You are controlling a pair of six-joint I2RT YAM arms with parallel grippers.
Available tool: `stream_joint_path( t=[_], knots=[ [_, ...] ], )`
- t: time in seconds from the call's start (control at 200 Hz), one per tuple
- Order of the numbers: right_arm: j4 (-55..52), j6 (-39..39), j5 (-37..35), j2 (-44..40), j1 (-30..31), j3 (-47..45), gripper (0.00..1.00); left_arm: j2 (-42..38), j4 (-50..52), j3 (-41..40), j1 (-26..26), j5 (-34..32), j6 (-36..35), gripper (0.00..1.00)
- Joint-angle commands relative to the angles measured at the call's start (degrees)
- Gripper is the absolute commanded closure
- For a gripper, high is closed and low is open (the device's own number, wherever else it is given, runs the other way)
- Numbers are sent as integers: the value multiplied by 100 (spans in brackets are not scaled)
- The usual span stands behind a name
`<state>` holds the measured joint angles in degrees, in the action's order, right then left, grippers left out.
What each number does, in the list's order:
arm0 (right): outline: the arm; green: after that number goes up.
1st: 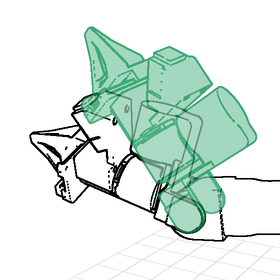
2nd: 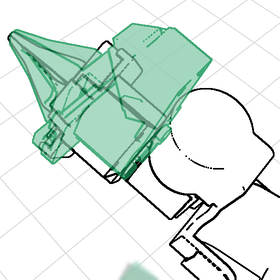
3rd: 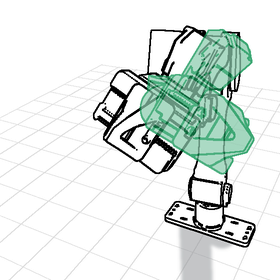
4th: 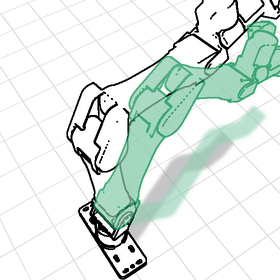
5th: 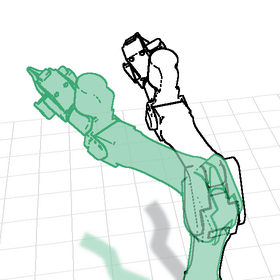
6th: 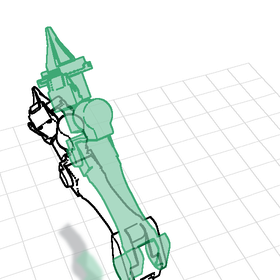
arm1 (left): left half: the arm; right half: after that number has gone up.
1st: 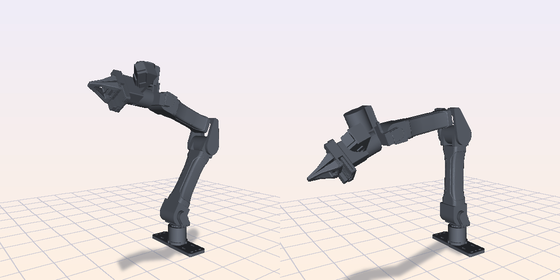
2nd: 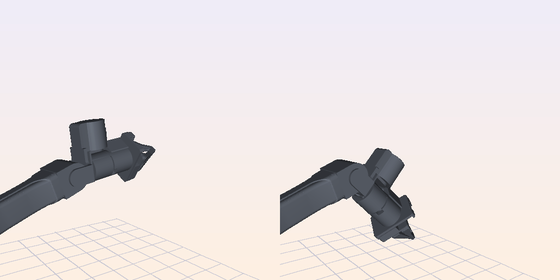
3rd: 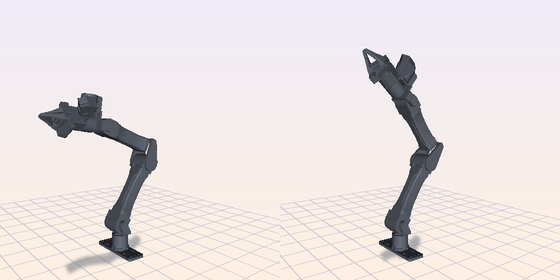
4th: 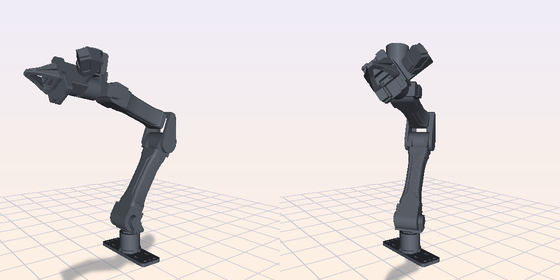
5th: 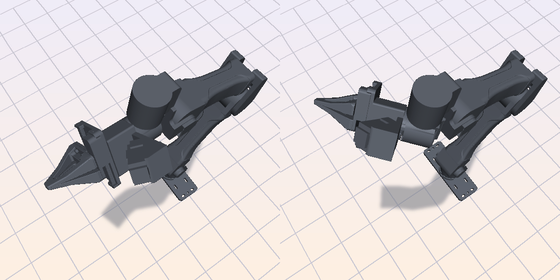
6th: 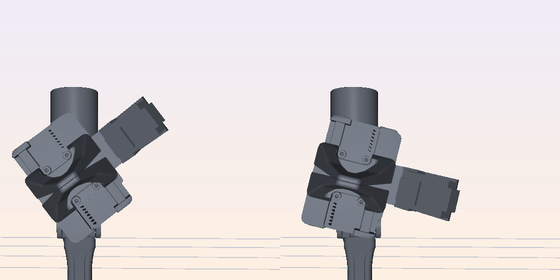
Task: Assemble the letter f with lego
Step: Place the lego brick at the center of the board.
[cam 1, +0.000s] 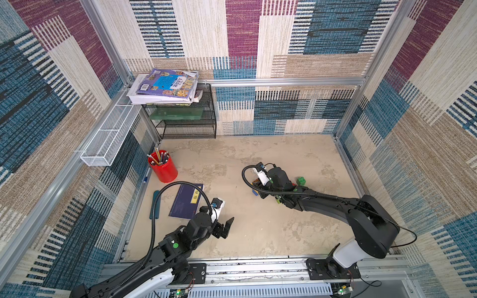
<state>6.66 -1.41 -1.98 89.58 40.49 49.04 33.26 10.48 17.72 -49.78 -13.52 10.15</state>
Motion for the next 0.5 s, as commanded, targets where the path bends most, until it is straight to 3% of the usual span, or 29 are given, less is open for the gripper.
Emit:
stream_joint_path(
  t=[0.0, 0.496],
  knots=[
    [546, 16, 90, -55, -19, -95, 68, 1, -99, 22, 2, -54, 66, 1],
    [725, 66, 65, 69, -68, -250, 66, 106, -113, 58, 0, -46, 57, 1]
  ],
)
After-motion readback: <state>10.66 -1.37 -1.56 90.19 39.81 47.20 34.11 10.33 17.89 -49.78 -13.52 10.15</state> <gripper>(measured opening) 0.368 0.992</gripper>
